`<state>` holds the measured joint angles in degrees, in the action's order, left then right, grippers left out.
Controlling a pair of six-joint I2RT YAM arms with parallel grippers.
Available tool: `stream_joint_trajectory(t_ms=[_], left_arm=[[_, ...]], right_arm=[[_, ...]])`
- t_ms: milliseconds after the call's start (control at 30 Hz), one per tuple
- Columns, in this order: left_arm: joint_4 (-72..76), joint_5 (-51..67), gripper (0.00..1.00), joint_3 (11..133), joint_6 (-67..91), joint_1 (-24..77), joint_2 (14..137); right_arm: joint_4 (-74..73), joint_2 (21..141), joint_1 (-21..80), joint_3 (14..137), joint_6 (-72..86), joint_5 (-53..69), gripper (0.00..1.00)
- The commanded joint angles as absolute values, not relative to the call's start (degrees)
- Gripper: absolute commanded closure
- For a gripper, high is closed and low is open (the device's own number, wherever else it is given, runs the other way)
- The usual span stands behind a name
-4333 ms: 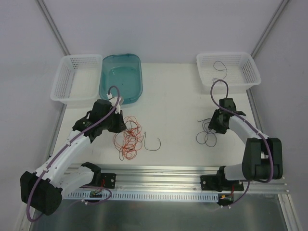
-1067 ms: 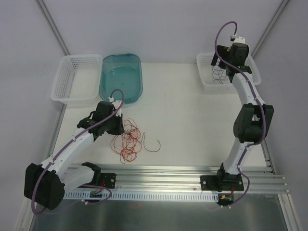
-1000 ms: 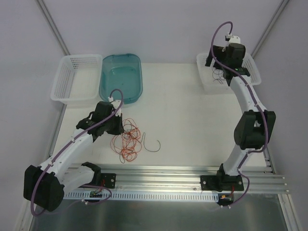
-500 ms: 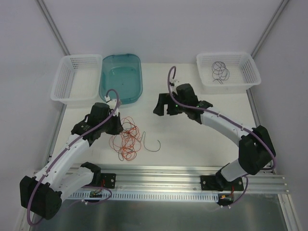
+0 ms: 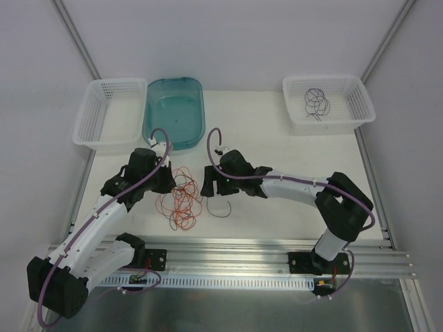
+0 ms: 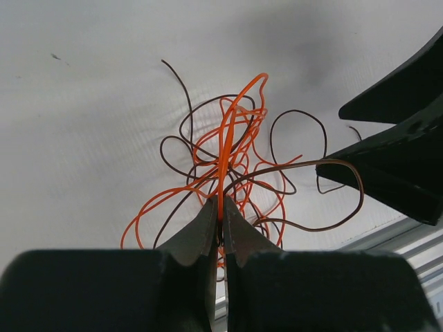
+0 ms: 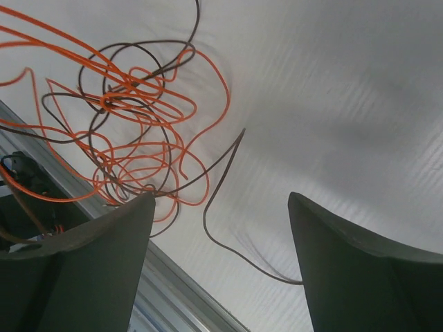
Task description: Untangle the cables
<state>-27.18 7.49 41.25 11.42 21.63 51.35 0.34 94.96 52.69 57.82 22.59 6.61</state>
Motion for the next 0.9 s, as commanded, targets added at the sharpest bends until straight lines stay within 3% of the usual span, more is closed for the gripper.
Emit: stream_joint_trajectory(t_ms=[0,67,167,300,400,600,867], left_arm=[[-25.5,6.1,0.99,40.6,12.0,20.9,50.3],[-25.5,5.9,0.99,40.6,12.0,20.9,50.3],[-25.5,5.5,0.99,40.6,12.0,20.9,50.2],[-25.4,4.8,0.99,40.6,12.1,20.9,50.1],[-25.5,3.4,0.99,40.4,12.3,20.9,50.1],[-25.5,0.6,0.99,40.2,12.7,20.9,49.1],[-25.5,-4.6,0.98,39.8,13.1,20.7,46.5]], right_arm=[[2.8,97.5,53.9,60.8,25.1,5.2,0.2],[2.6,99.2,54.0,61.2,25.2,4.9,0.25],[3.1,100.9,53.9,60.7,25.4,5.1,0.41],[1.5,101.1,53.8,60.2,24.6,4.2,0.79],[-0.7,98.5,52.6,59.2,23.0,1.8,0.99],[-9.9,88.1,43.7,54.5,19.8,-6.2,0.99],[-22.7,63.3,16.5,47.6,15.6,-14.1,0.99]])
